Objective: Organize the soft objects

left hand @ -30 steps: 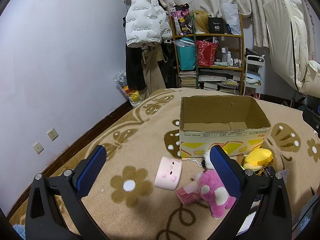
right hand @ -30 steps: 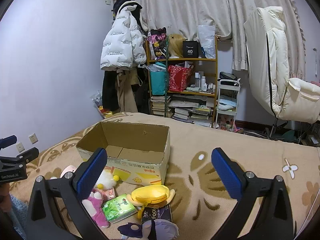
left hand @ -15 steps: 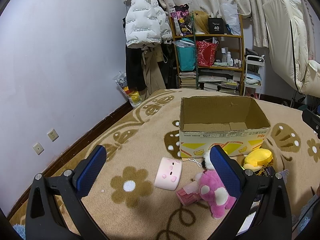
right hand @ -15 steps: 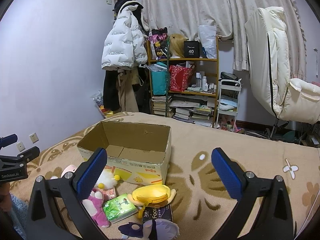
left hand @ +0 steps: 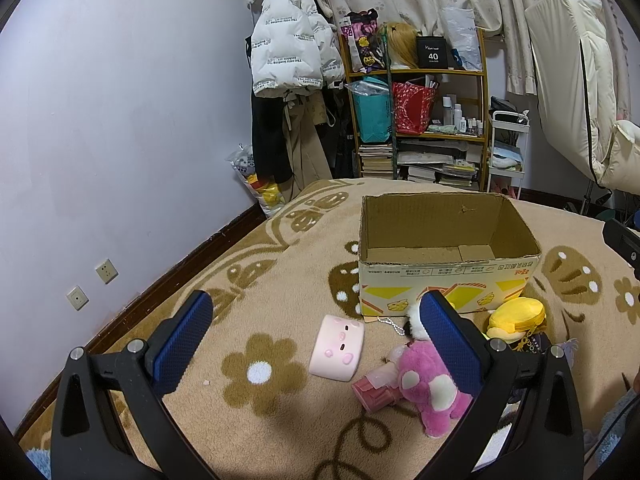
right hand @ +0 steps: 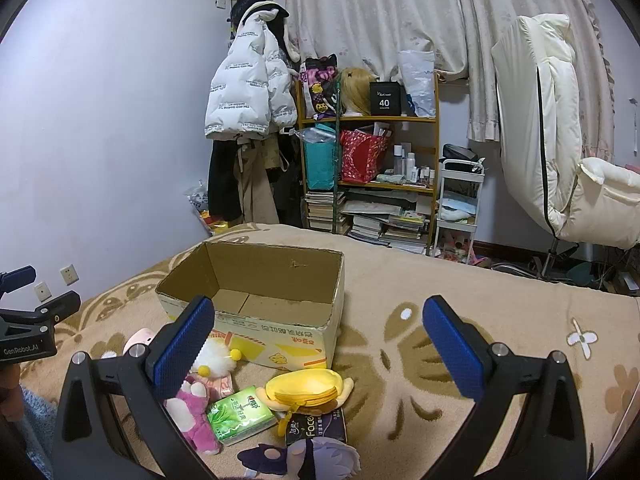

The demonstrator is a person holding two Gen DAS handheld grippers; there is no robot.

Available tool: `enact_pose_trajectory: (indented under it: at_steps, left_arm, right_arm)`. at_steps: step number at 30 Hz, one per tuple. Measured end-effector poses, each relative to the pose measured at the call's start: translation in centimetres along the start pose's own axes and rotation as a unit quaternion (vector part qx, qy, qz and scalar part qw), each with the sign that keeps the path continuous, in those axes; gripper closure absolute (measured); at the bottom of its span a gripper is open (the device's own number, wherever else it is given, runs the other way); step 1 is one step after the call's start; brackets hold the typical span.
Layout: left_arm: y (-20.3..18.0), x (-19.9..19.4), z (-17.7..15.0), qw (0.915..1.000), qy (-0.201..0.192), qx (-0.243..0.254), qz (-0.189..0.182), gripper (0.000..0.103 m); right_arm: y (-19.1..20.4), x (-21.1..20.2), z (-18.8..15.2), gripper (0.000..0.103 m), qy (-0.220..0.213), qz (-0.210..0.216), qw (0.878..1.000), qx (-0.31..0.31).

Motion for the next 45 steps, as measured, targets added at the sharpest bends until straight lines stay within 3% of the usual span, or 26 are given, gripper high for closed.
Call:
enact_pose_trajectory:
  at_steps: [37,45]
  left_arm:
    - [-0.2,-0.2,0.0,1.0000,0.001,0.002,0.002,0.001]
    - [-0.2,1.8,0.3,0.9992,0.036,0.018,0.004,0.001]
  right_arm:
    - [1.0,0.1,-0.5,0.000,0.001,0.002,1.000,-0.004]
    - [2.2,1.7,-1.7,0.000,0.015,0.011,1.000,0.009]
Point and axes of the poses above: each gripper's, at about its wrist camera, not at the fingertips, and x roughly the way its jaws point, y to its left, z to its top, the point moved 1 cm from there along x, roughly the way its jaws point, and after that the axes turned 5 degrees about x, right-handed, at the moved point
